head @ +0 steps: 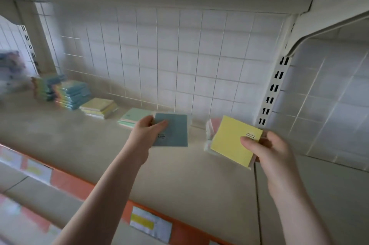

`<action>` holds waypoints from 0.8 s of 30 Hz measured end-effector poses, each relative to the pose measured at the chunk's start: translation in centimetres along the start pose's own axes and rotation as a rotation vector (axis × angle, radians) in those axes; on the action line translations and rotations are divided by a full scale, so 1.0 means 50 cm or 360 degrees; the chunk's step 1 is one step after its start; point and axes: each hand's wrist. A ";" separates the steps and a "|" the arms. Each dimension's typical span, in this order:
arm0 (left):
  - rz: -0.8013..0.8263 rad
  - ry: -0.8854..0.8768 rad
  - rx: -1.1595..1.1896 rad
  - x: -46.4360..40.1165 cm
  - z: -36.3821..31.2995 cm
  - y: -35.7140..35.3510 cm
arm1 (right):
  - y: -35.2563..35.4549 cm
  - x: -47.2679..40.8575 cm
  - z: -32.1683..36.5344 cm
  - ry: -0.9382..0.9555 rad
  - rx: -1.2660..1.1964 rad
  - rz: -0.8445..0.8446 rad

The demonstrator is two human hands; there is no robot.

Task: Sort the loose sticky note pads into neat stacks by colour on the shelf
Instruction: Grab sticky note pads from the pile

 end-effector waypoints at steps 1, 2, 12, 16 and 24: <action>0.0006 0.0007 -0.0014 -0.016 -0.009 -0.002 | -0.005 -0.005 0.001 -0.0004 -0.0002 -0.0005; 0.0018 0.0006 -0.0028 -0.034 -0.017 -0.004 | -0.009 -0.009 0.003 -0.0005 0.0004 -0.0012; 0.0225 0.0092 -0.0363 -0.207 -0.018 -0.050 | -0.072 -0.046 0.013 0.0044 -0.0004 -0.0179; 0.0252 -0.0032 -0.0731 -0.242 -0.002 -0.051 | -0.096 -0.048 0.015 0.0050 -0.0016 -0.0249; 0.0204 -0.0261 -0.1472 -0.254 0.019 -0.028 | -0.135 -0.050 0.010 0.0055 0.0062 -0.0383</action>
Point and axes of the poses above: each hand's wrist, its own x-axis away from the middle knuckle, its own y-axis out of the back of the hand, z = x × y, and after that the axes turned 1 degree about z, right-handed
